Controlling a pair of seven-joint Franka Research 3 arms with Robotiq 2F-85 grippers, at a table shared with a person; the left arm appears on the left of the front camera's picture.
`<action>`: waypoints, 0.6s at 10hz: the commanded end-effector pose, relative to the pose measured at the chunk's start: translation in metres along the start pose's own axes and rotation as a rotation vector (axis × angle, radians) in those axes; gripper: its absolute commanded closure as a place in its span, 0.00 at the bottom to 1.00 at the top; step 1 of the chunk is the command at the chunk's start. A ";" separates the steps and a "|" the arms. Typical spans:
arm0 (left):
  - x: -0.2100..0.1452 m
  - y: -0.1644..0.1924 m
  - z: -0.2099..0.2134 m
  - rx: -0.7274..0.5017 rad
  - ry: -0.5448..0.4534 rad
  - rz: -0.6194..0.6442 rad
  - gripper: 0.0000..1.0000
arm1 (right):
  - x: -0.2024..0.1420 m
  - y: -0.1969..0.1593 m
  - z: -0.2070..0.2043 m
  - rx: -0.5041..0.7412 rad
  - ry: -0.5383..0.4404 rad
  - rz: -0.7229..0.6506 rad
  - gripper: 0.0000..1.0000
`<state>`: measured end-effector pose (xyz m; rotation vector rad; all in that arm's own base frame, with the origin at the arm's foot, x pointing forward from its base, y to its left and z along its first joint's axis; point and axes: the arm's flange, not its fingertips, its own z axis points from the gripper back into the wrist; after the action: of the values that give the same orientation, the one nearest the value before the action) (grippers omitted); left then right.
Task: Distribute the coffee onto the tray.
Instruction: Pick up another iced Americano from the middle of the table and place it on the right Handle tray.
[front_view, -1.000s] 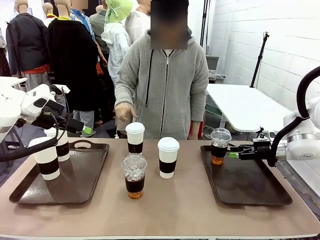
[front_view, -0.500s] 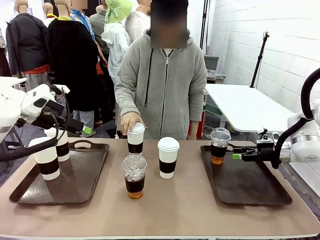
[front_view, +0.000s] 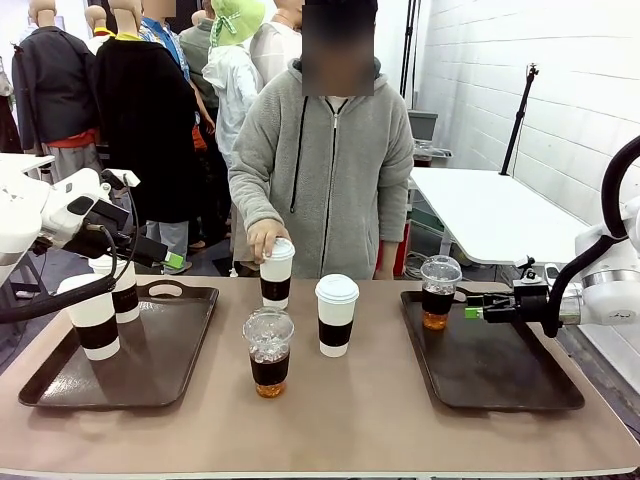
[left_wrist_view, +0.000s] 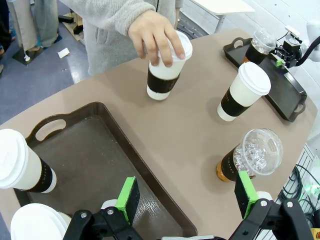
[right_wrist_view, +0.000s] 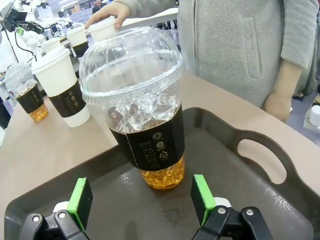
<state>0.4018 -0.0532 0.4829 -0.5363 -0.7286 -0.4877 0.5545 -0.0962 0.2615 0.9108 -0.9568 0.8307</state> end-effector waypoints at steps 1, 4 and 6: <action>-0.002 0.004 -0.003 -0.020 -0.014 -0.014 0.00 | 0.000 0.000 0.000 0.000 0.000 0.000 0.00; -0.002 0.004 -0.003 -0.020 -0.014 -0.014 0.00 | -0.008 0.029 0.011 0.009 -0.010 0.017 0.00; -0.002 0.004 -0.003 -0.020 -0.014 -0.014 0.00 | -0.009 0.052 0.013 0.007 -0.016 0.036 0.00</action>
<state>0.4018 -0.0535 0.4828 -0.5362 -0.7283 -0.4881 0.5203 -0.0936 0.2639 0.9146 -0.9736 0.8330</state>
